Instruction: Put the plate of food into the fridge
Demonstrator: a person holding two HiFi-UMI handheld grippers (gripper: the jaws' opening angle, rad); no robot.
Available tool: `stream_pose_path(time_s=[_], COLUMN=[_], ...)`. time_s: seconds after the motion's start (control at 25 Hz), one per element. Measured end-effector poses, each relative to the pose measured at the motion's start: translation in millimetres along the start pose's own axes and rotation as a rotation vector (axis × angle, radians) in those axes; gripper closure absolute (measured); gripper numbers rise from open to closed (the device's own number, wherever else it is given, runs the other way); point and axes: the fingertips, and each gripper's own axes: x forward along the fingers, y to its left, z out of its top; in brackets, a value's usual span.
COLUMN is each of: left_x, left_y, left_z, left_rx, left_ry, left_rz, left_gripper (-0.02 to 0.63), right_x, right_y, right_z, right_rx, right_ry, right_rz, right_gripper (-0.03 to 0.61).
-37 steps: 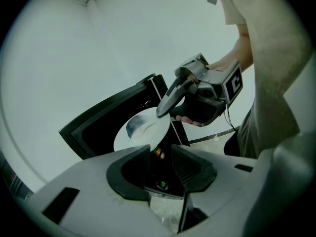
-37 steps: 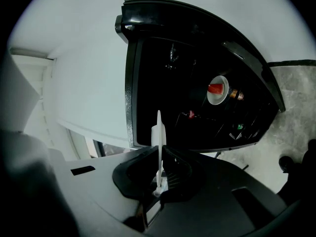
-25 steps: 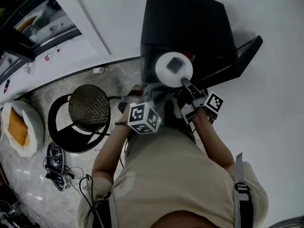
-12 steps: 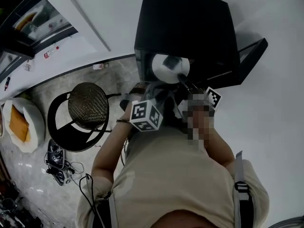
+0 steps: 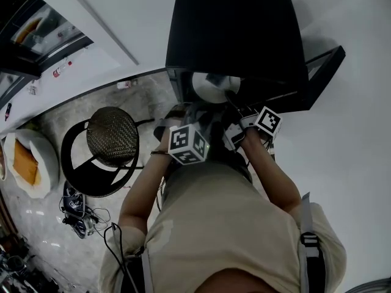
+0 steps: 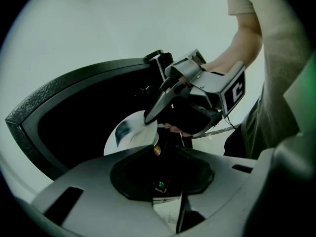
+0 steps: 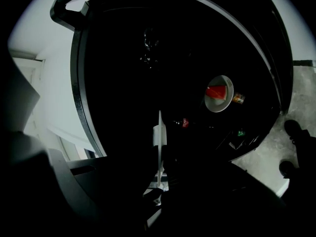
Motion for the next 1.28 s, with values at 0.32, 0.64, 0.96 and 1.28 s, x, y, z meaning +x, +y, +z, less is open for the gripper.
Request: stream_pose_path(time_s=[0.32, 0.64, 0.96, 1.28], left_x=[20, 34, 45, 51], left_y=[-7, -7, 2, 13], left_z=[-3, -7, -7, -10], left_rx=[-0.004, -0.002, 0.004, -0.021], left_ry=[0.019, 0.046, 0.048, 0.049], left_rz=[-0.023, -0.021, 0.012, 0.027], left_gripper=[0.531, 0.538, 0.54, 0.54], right_x=[8, 13, 25, 38], right_y=[-9, -13, -12, -9], right_z=[2, 5, 8, 11], right_rx=[0.007, -0.01, 0.011, -0.098], right_ry=[-0.014, -0.02, -0.011, 0.04], right_rz=[-0.006, -0.025, -0.012, -0.023], right_gripper=[0.546, 0.548, 0.548, 0.546])
